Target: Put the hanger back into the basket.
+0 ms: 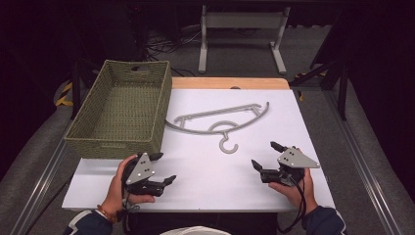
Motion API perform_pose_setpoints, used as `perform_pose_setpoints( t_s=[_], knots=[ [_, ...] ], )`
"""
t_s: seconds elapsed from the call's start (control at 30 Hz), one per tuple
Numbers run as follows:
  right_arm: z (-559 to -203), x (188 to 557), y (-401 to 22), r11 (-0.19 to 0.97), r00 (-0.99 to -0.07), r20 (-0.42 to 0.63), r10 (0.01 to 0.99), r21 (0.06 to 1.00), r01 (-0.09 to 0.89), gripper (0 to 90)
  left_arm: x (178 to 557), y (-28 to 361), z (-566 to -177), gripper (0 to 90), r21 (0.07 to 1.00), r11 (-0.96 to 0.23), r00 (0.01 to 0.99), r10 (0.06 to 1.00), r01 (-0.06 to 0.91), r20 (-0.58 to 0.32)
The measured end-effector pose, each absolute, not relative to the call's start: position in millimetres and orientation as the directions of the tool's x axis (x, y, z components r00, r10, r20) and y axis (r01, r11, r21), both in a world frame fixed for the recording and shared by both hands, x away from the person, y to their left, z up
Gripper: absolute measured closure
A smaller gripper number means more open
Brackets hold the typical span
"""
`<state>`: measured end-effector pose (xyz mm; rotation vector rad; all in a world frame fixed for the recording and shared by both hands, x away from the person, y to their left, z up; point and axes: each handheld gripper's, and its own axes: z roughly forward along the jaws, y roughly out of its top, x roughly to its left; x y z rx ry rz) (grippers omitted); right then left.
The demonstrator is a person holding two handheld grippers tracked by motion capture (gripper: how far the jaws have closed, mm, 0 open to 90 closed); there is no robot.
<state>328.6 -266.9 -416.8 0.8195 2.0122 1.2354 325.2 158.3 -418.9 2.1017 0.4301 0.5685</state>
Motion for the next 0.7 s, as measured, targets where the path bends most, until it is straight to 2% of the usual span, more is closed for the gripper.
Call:
perform_pose_setpoints(
  t_s=[0.1,0.17,0.37,0.57,0.6,0.7],
  knots=[
    [-417.5,328.8,-265.6,0.367,-0.614,-0.18,0.768,0.91,0.192,12.8,337.9,137.8,-410.7,24.1,0.824,-0.559,0.846,0.48,0.09,0.233],
    [-418.1,329.1,-265.6,0.368,-0.62,-0.176,0.764,0.909,0.196,12.8,351.0,123.5,-406.1,24.3,0.821,-0.559,0.856,0.476,0.116,0.203],
    [-418.5,329.7,-267.3,0.377,-0.623,-0.18,0.762,0.905,0.2,14.0,362.1,104.4,-404.1,23.9,0.82,-0.564,0.876,0.437,0.092,0.202],
    [-414.3,340.7,-270.0,0.401,-0.645,-0.174,0.744,0.888,0.223,24.8,350.6,113.7,-405.0,22.0,0.834,-0.549,0.89,0.409,0.063,0.202],
    [-411.2,347.5,-268.6,0.419,-0.678,-0.161,0.717,0.877,0.236,28.1,346.5,117.9,-405.3,20.8,0.835,-0.547,0.887,0.413,0.061,0.205],
    [-404.9,361.9,-261.3,0.467,-0.718,-0.168,0.676,0.851,0.241,29.6,338.4,131.0,-408.2,16.9,0.844,-0.53,0.883,0.431,0.081,0.186]
  ],
)
